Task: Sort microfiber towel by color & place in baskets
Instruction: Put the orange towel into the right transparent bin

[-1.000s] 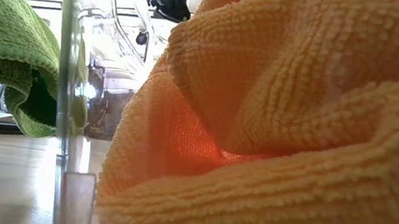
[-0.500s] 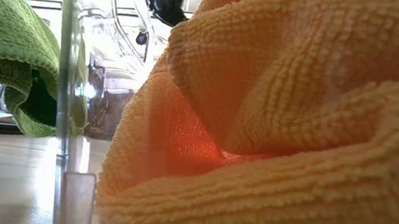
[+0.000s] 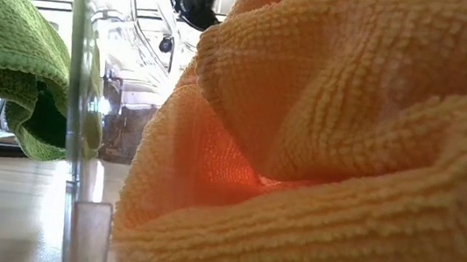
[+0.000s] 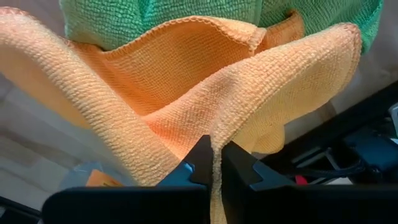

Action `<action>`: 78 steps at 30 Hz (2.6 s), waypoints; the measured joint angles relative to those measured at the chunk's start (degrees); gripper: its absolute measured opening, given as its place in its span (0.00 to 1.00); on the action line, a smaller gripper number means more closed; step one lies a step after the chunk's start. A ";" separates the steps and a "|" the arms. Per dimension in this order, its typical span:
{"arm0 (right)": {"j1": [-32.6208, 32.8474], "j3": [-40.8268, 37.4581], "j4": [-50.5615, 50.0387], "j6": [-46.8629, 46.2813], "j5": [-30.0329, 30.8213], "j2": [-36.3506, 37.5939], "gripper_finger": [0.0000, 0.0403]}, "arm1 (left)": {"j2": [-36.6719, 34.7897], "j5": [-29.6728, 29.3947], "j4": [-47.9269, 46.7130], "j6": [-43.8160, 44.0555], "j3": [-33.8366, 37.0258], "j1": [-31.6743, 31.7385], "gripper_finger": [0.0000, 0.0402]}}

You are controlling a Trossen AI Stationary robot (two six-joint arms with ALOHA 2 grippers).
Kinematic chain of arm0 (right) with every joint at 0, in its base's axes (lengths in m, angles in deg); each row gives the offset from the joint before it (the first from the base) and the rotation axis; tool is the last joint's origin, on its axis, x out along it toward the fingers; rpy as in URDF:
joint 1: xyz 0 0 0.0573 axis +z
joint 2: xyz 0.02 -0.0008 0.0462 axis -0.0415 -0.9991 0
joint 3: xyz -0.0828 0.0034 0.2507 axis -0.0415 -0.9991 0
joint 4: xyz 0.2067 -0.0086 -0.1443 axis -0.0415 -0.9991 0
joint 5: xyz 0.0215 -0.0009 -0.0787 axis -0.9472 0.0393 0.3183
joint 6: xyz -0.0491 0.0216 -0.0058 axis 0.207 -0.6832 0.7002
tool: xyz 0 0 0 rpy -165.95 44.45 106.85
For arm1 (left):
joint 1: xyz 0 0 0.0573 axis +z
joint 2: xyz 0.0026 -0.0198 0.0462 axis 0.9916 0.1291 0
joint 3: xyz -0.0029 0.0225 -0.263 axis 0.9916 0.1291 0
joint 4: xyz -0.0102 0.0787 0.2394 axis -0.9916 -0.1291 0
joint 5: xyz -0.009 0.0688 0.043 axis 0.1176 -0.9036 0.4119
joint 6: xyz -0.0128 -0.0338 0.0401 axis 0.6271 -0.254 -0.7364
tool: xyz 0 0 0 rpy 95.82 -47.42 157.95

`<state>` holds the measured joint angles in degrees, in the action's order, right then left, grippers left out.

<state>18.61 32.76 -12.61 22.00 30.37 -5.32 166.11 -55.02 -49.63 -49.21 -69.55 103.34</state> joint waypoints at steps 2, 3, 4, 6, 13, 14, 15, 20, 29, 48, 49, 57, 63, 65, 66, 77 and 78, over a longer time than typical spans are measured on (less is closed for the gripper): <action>-0.13 0.26 -0.12 0.04 0.30 0.00 0.02 | 0.00 -0.01 0.00 0.29 0.00 0.00 0.29; -0.13 0.68 -0.20 0.08 0.56 0.00 0.02 | 0.00 0.01 -0.07 0.69 0.00 0.00 0.29; -0.13 1.27 -0.21 0.41 0.83 0.00 0.02 | 0.00 0.01 -0.17 1.17 0.00 0.00 0.29; -0.13 2.84 -0.51 1.94 2.52 0.25 0.02 | 0.00 0.02 -0.25 2.43 0.00 -0.01 0.29; -0.13 11.94 -6.11 9.65 12.48 1.67 0.02 | 0.00 0.05 -1.34 15.21 0.00 -0.66 0.29; -0.13 13.47 -7.18 10.60 14.32 1.93 0.02 | 0.00 0.05 -1.42 17.35 0.00 -0.90 0.29; -0.13 15.01 -8.20 11.50 16.40 2.25 0.02 | 0.00 0.06 -1.54 19.29 0.00 -1.23 0.29; -0.13 22.33 -11.16 14.29 23.90 2.95 0.02 | 0.00 0.06 -1.55 26.68 0.00 -3.53 0.29; -0.11 33.17 -11.23 22.52 31.07 3.06 0.02 | 0.00 0.03 -1.49 35.02 0.00 -8.62 0.29; 7.04 43.70 -6.02 25.81 32.61 2.99 0.02 | 1.54 -3.64 -1.88 43.68 0.48 -11.26 0.29; 8.30 44.47 -5.20 25.81 32.63 2.96 0.02 | 1.67 -3.62 -1.97 44.11 0.48 -11.26 0.29; 16.91 46.62 3.93 25.81 33.01 2.89 0.02 | 4.46 -3.46 -2.28 46.47 0.44 -12.66 0.29; 20.53 48.28 12.00 28.15 33.04 2.42 0.02 | 7.34 -3.42 -2.58 47.05 0.44 -13.87 0.29; 21.07 49.36 14.45 29.62 33.03 1.90 0.02 | 8.37 -3.41 -2.99 47.04 0.44 -14.10 0.29; 21.32 50.06 15.09 29.80 33.05 1.51 0.02 | 8.83 -3.40 -2.95 47.03 0.44 -14.21 0.29; 22.30 61.46 16.21 32.66 32.85 -7.87 0.02 | 10.45 -3.29 -3.17 41.39 0.44 -14.69 0.29; 22.33 62.98 16.28 33.17 32.63 -9.07 0.02 | 10.44 -3.29 -3.17 40.81 0.44 -14.69 0.29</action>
<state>40.94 95.74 3.67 55.17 63.00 -14.39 176.55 -58.31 -52.80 -8.39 -69.11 88.65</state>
